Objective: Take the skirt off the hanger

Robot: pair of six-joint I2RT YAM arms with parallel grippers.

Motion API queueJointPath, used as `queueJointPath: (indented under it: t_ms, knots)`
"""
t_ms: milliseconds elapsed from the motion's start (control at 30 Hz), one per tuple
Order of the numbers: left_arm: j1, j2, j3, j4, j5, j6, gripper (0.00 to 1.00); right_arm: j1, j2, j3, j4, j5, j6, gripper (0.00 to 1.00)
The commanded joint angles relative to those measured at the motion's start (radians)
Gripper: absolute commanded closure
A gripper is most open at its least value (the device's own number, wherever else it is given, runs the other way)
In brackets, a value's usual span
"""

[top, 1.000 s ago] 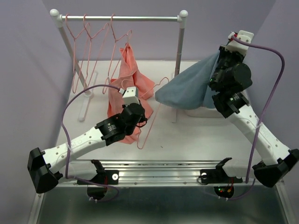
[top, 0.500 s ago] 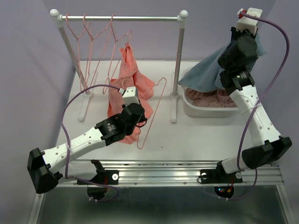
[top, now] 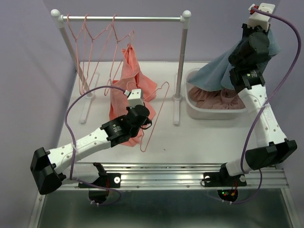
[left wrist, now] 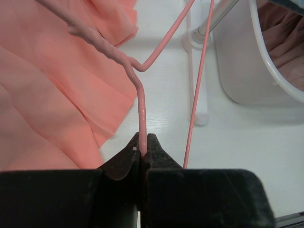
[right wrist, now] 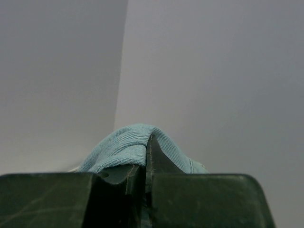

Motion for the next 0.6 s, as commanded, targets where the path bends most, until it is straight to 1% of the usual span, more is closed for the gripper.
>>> queueJointPath:
  t_ms: [0,133,167,233,267,333,367,467,533,567]
  knots:
    - [0.004,-0.014,0.033,0.023,-0.022,0.014,1.0,-0.016,-0.035,0.025,0.066,-0.039,0.006,0.99]
    - [0.004,-0.02,0.038,0.024,-0.022,0.027,1.0,-0.016,-0.064,-0.079,0.031,-0.092,0.079,0.99]
    - [0.004,-0.018,0.04,0.023,-0.023,0.03,1.0,-0.016,-0.072,-0.103,0.006,-0.109,0.14,0.99]
    - [0.004,-0.021,0.044,0.021,-0.023,0.031,1.0,-0.016,-0.1,-0.159,-0.02,-0.166,0.199,0.99]
    - [0.002,-0.023,0.047,0.02,-0.025,0.031,1.0,-0.016,-0.107,-0.228,-0.035,-0.192,0.268,0.99]
    - [0.002,-0.026,0.05,0.02,-0.023,0.034,1.0,-0.016,-0.123,-0.299,-0.043,-0.265,0.32,0.99]
    - [0.004,-0.029,0.053,0.021,-0.02,0.042,1.0,-0.016,-0.115,-0.361,-0.043,-0.301,0.377,0.99]
    - [0.002,-0.032,0.064,0.018,-0.022,0.054,1.0,-0.016,-0.077,-0.419,-0.043,-0.307,0.466,0.99]
    - [0.002,-0.038,0.067,0.017,-0.025,0.063,1.0,-0.016,-0.036,-0.463,-0.043,-0.278,0.513,0.99]
    - [0.002,-0.044,0.066,0.018,-0.023,0.065,1.0,-0.016,-0.025,-0.48,-0.042,-0.239,0.562,0.99]
